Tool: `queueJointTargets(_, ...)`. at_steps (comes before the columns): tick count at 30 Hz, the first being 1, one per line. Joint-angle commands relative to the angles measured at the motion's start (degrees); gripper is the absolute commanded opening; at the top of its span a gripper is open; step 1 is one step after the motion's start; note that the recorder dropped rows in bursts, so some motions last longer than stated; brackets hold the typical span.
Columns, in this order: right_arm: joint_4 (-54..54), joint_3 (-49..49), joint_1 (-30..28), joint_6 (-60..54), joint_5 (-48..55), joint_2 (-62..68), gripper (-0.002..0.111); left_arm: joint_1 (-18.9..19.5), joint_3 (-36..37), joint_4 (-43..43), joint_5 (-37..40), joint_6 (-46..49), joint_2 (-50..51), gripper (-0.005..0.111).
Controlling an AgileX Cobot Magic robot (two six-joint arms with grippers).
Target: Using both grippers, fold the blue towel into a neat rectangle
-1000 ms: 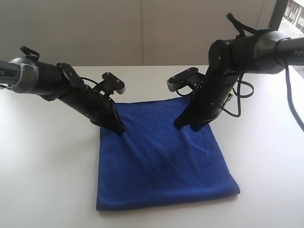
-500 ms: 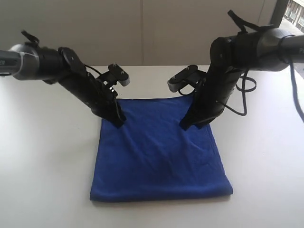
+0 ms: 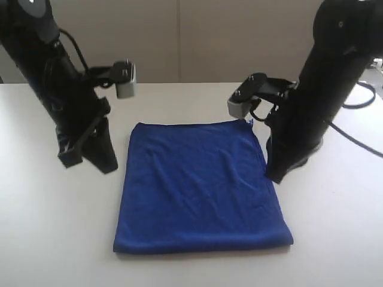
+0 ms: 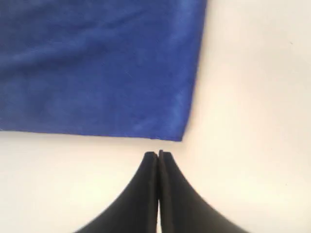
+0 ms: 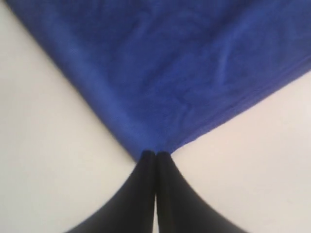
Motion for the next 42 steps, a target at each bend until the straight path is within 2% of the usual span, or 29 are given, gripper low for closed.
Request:
queueJointTargets(1, 0.0, 11.0, -0.4, -5.4, -7.2, -6.0, 0.0, -2.6, 11.5, 2.1, -7.4, 2.2, -3.3, 0.0)
queueJointTargets(6, -1.2, 16.6, -0.4, -12.7, -12.3, -7.1, 0.0, -3.5, 18.0, 0.5, -12.5, 11.9, -3.1, 0.0)
queueJointTargets(8, -1.1, 17.8, -0.4, -16.6, -14.9, -7.1, 0.001, -3.5, 19.6, -1.1, -14.0, 12.5, -2.7, 0.0)
queueJointTargets(10, -1.1, 19.1, -0.4, -18.6, -18.5, -7.1, 0.004, -3.5, 20.8, -4.2, -14.9, 13.0, -2.4, 0.0)
queueJointTargets(13, -1.2, 20.7, -0.4, -22.9, -22.6, -7.1, 0.017, -3.5, 21.8, -6.6, -14.2, 15.5, -2.3, 0.004)
queueJointTargets(17, -1.2, 23.3, -0.4, -29.1, -28.3, -7.1, 0.045, -3.5, 23.8, -7.6, -15.2, 19.0, -2.3, 0.029)
queueJointTargets(19, -2.0, 24.7, -0.4, -32.5, -29.7, -7.1, 0.056, -3.5, 25.1, -7.7, -15.9, 21.8, -2.3, 0.042)
queueJointTargets(20, -2.4, 25.5, -0.4, -33.5, -30.3, -7.1, 0.058, -3.5, 25.8, -8.0, -16.6, 23.8, -2.3, 0.049)
queueJointTargets(23, -2.5, 27.4, -0.4, -35.2, -33.7, -7.1, 0.058, -3.5, 28.1, -8.8, -20.4, 27.7, -2.3, 0.06)
queueJointTargets(27, -2.4, 29.9, -0.4, -35.2, -38.4, -6.8, 0.058, -3.5, 30.2, -10.2, -27.6, 28.4, -2.3, 0.061)
queueJointTargets(36, -0.8, 30.5, -0.4, -35.4, -40.1, -0.5, 0.058, -3.5, 31.4, -16.7, -31.5, 34.1, 0.0, 0.061)
queueJointTargets(42, 2.2, 30.5, -0.4, -35.4, -37.9, -1.3, 0.049, -3.5, 31.4, -16.8, -31.7, 34.3, 2.5, 0.061)
